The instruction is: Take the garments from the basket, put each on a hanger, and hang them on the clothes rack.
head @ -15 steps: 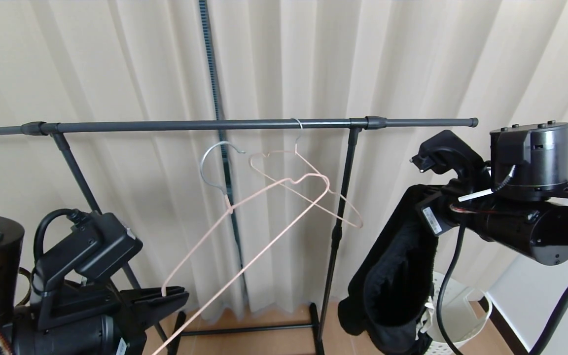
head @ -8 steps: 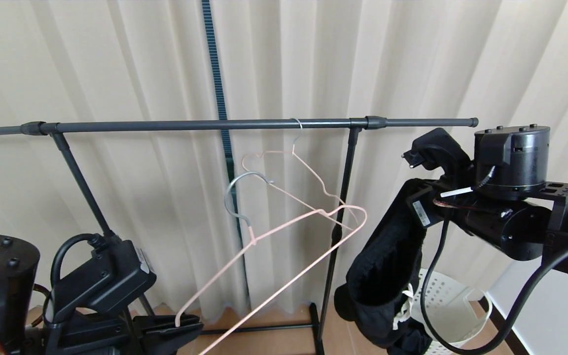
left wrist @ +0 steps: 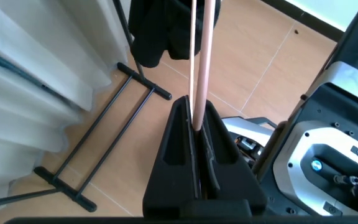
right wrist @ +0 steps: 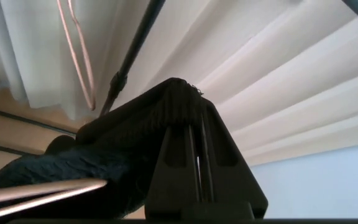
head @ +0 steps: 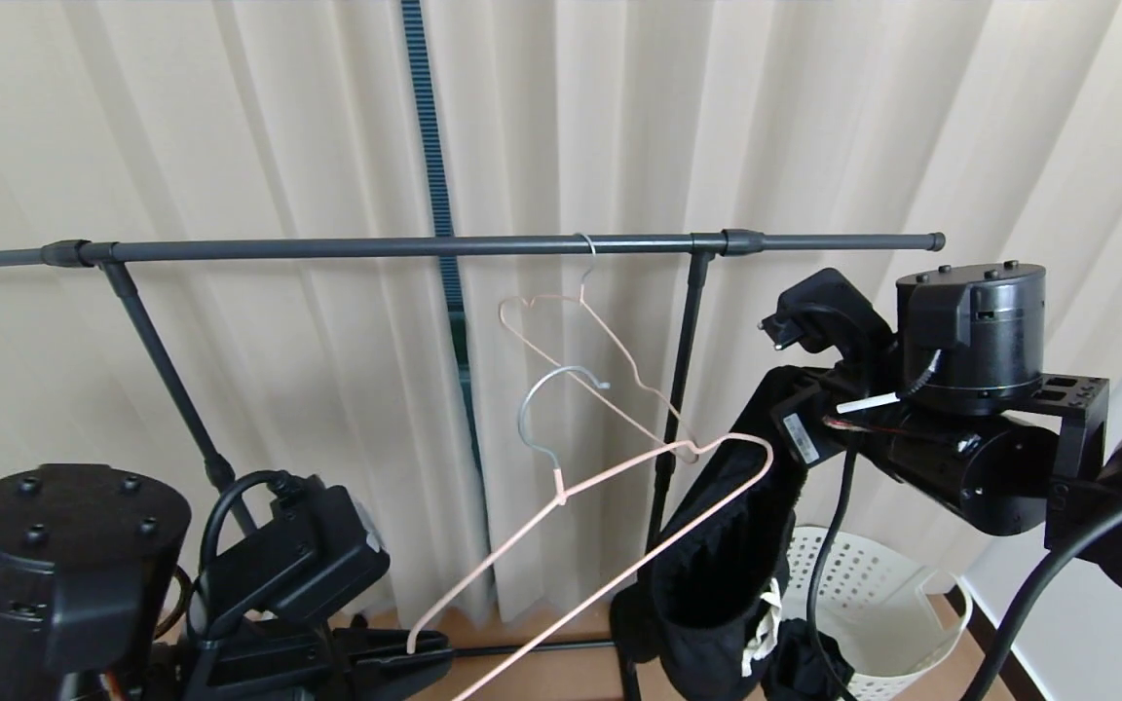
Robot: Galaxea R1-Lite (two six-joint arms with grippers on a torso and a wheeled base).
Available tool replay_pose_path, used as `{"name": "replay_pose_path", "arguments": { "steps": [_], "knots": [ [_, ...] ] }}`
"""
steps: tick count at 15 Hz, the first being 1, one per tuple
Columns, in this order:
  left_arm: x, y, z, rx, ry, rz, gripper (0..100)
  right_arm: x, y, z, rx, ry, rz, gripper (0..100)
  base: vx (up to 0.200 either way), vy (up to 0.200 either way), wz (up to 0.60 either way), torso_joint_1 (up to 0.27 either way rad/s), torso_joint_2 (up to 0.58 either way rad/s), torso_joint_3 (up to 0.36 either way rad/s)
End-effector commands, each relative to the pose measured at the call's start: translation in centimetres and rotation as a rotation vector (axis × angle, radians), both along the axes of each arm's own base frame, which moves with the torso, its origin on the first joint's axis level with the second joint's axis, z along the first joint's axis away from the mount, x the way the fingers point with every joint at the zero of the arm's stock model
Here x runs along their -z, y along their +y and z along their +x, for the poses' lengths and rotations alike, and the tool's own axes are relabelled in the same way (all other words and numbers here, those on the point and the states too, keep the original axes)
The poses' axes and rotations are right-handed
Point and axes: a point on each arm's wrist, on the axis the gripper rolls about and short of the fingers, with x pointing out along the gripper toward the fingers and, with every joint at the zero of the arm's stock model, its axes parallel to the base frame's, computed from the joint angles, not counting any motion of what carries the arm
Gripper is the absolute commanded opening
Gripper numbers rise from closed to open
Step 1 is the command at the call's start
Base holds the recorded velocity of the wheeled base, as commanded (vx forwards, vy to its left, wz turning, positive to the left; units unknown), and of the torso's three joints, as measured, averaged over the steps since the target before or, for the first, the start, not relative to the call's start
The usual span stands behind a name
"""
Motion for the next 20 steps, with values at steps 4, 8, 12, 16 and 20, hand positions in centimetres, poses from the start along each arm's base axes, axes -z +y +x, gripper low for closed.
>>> {"name": "replay_pose_path", "arguments": {
  "steps": [4, 8, 12, 16, 20],
  "knots": [
    [1.6, -2.5, 2.6, -0.008, 0.037, 0.029, 0, 0.3, 1.8, -1.8, -0.04, 0.002, -0.028, 0, 0.0, 0.0, 0.0, 0.0, 0.0, 0.0],
    [1.3, -3.2, 3.5, -0.026, 0.049, 0.008, 0, 0.3, 2.7, -2.6, -0.018, -0.013, -0.053, 0, 0.0, 0.0, 0.0, 0.0, 0.0, 0.0],
    [1.2, -3.3, 3.6, -0.038, 0.059, -0.003, 0, 0.2, 3.3, -3.4, -0.04, -0.021, -0.049, 0, 0.0, 0.0, 0.0, 0.0, 0.0, 0.0],
    [1.3, -3.1, 3.9, -0.061, 0.049, -0.033, 0, -0.4, 4.3, -4.9, -0.074, -0.042, -0.014, 0, 0.0, 0.0, 0.0, 0.0, 0.0, 0.0],
    [1.8, -3.7, 4.6, -0.074, 0.045, -0.057, 0, -1.4, 5.6, -6.2, -0.118, -0.062, 0.067, 0, 0.0, 0.0, 0.0, 0.0, 0.0, 0.0]
  ]
}}
